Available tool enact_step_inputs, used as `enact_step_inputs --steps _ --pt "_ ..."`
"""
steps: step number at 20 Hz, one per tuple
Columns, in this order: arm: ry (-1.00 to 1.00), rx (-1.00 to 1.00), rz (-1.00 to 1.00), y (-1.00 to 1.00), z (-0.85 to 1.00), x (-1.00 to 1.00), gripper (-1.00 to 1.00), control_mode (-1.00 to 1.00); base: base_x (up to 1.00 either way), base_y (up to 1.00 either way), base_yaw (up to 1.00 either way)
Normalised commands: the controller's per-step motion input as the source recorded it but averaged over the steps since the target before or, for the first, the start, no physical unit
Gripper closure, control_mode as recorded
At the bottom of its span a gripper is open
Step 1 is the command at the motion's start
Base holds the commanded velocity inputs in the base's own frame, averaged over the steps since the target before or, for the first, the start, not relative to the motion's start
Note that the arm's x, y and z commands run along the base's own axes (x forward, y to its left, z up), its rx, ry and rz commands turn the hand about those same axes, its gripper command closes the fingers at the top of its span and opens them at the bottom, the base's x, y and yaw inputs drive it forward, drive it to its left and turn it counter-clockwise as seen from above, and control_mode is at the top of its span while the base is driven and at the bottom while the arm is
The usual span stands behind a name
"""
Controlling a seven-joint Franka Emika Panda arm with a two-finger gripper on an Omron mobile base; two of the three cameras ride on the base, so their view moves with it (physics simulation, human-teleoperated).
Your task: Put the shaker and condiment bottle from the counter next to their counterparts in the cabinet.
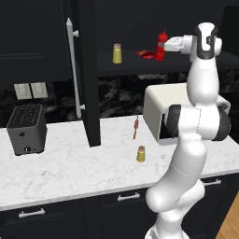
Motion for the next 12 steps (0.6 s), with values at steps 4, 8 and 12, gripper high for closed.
enact_step_inputs --steps 4,8,12 --pt "0.0 -0.01 0.04 0.0 -0.14 0.05 1.0 -1.0 0.0 0.0 0.0" --pt "0.0 -0.03 0.03 0.0 -0.21 0.07 1.0 -1.0 0.0 0.0 0.0" --pt "-0.01 -0.01 0.02 0.0 -0.15 0.12 1.0 -1.0 0.0 0.0 0.0"
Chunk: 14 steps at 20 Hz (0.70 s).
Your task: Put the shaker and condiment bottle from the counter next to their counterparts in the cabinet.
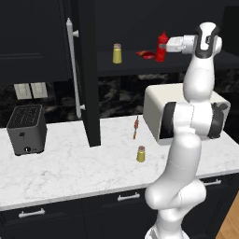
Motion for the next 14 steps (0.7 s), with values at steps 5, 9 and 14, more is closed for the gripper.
enact_step_inputs --steps 5,9,14 --pt "0.0 0.0 0.0 0.0 0.0 0.44 1.0 -1.0 0.0 0.0 0.0" --pt "0.0 0.0 0.0 -0.01 -0.05 0.24 1.0 -1.0 0.0 0.0 0.0" --pt "0.0 0.0 0.0 -0.18 -0.01 0.0 -1.0 -1.0 0.0 0.0 0.0"
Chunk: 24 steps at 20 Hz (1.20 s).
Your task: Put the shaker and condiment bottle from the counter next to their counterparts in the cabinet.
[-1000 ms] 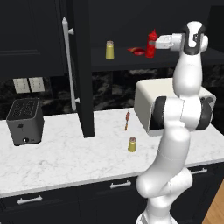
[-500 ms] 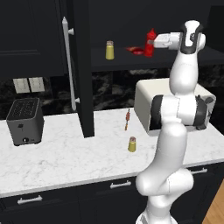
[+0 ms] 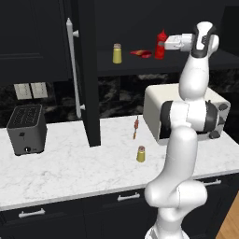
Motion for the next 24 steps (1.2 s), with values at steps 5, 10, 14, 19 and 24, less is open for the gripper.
enact_step_inputs --steps 5,10,14,19,24 --pt "-0.01 0.0 0.0 -0.26 0.0 -0.02 -1.0 -1.0 0.0 0.0 0.0" --pt "-0.07 0.0 0.0 -0.02 0.0 -0.3 -1.0 -1.0 0.0 0.0 0.0" --pt "-0.09 0.0 0.0 0.0 0.0 -0.34 -1.0 -1.0 0.0 0.0 0.0" --pt "-0.07 0.0 -0.18 0.09 0.07 -0.79 -1.0 -1.0 0.0 0.0 0.0" --pt "-0.01 -0.01 -0.54 0.43 0.04 -0.99 -1.0 -1.0 0.0 0.0 0.0"
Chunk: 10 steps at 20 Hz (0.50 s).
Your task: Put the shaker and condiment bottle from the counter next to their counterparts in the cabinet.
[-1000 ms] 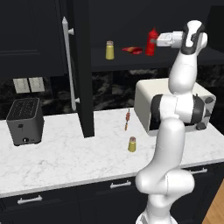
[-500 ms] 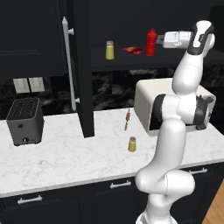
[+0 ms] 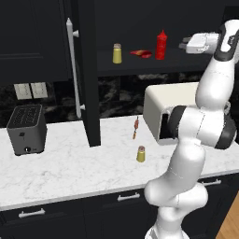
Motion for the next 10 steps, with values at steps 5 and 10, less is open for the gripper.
enact_step_inputs --steps 5,10 --pt "-0.01 -0.01 -0.56 0.01 -0.01 -0.97 -1.0 -1.0 0.0 0.0 0.0" --pt "-0.11 0.12 -0.41 -0.27 -0.06 -1.0 -1.0 -1.0 0.0 0.0 0.0"
